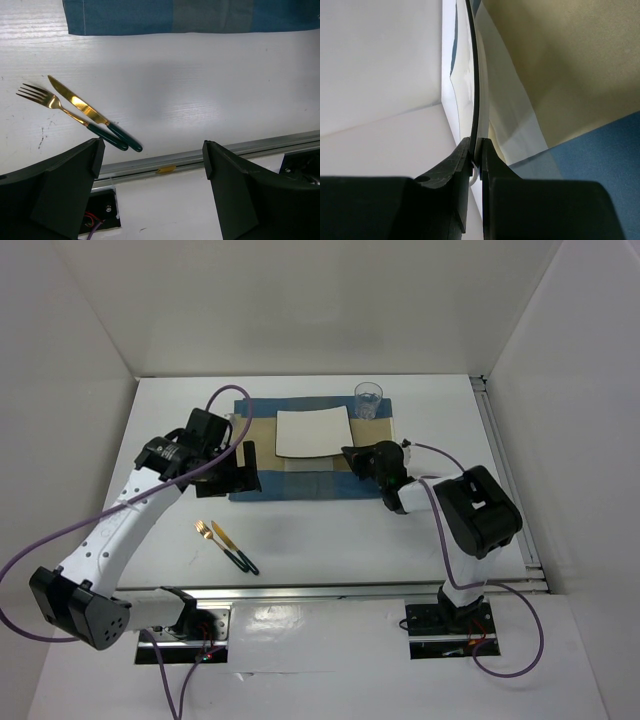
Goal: Set the dinner table for one person
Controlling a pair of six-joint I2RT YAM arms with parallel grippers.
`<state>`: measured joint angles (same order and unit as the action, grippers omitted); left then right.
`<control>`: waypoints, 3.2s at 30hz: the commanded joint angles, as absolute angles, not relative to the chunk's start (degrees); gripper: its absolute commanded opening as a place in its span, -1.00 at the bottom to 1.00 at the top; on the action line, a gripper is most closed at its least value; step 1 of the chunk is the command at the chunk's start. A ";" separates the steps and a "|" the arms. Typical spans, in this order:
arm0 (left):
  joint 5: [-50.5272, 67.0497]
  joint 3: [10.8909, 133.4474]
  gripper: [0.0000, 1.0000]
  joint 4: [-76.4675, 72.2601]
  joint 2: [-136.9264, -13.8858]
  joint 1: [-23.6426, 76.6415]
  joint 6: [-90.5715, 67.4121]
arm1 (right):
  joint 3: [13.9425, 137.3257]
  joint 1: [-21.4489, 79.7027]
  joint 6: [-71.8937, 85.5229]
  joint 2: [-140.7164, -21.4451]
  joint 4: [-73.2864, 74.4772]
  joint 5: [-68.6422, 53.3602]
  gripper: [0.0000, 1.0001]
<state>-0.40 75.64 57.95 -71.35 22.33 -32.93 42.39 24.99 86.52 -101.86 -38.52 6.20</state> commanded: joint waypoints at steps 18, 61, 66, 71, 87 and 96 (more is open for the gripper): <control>-1.14 75.85 0.99 58.10 -72.69 22.59 -31.64 | 42.89 25.58 90.97 -100.63 -56.69 8.70 -1.00; -1.14 75.32 0.99 58.10 -73.21 22.59 -31.11 | 45.70 26.10 94.31 -100.55 -36.04 9.23 0.16; -1.14 75.32 0.99 57.57 -73.21 22.59 -31.11 | 45.70 26.10 94.31 -99.50 -32.79 8.70 0.32; -1.14 74.79 0.99 57.57 -73.21 22.59 -31.11 | 46.85 26.10 92.82 -98.35 -27.09 8.70 0.68; -3.69 73.74 0.99 56.51 -74.35 22.59 -36.90 | 50.71 26.10 78.33 -87.29 -5.99 9.14 0.91; -12.30 71.55 0.96 61.60 -74.36 19.27 -47.09 | 49.66 27.33 67.34 -79.56 2.10 8.53 0.91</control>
